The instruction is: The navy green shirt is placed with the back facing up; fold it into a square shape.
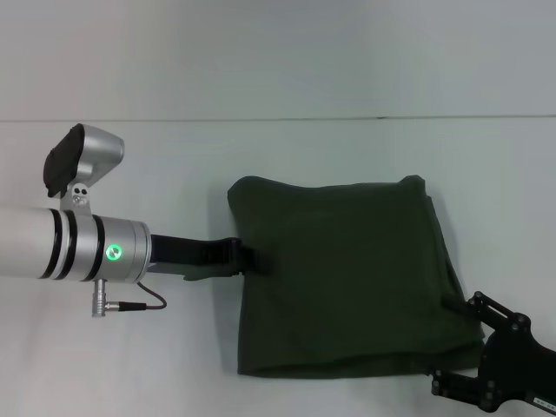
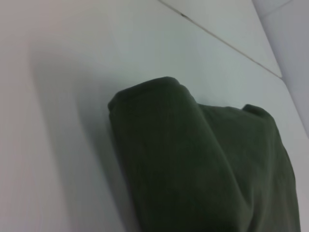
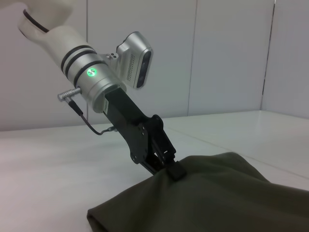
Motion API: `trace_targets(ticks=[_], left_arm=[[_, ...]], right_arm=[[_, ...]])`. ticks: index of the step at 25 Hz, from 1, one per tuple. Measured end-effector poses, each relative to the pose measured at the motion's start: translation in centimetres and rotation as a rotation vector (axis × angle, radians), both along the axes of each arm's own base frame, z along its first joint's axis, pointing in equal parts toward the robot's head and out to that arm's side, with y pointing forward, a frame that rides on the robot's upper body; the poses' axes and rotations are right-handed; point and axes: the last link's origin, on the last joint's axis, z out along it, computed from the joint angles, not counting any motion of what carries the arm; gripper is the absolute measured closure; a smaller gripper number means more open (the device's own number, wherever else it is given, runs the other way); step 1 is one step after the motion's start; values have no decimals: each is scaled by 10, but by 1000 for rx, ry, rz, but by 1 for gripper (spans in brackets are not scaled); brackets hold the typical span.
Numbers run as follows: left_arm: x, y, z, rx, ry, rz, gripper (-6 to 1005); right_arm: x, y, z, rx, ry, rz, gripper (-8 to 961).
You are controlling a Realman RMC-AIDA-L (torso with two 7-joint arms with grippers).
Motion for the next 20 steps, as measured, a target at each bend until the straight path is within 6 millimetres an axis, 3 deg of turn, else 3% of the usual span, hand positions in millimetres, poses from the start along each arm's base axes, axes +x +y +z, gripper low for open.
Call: trace_targets(ticks=[6,9,14,20], left_arm=[[-2,1,2,16,4,2,801],[-11,5,14,51,14,12,863],[-30,10,41,123,34,39,881],[-38,2,44,118,24,46,885]], right_arm=[[-2,2,0,1,0,7,23],[-3,4,0,1,0,11,23],[-6,9,0,3,-1,20,23],[-9,15,-1,0,-7,31,23]])
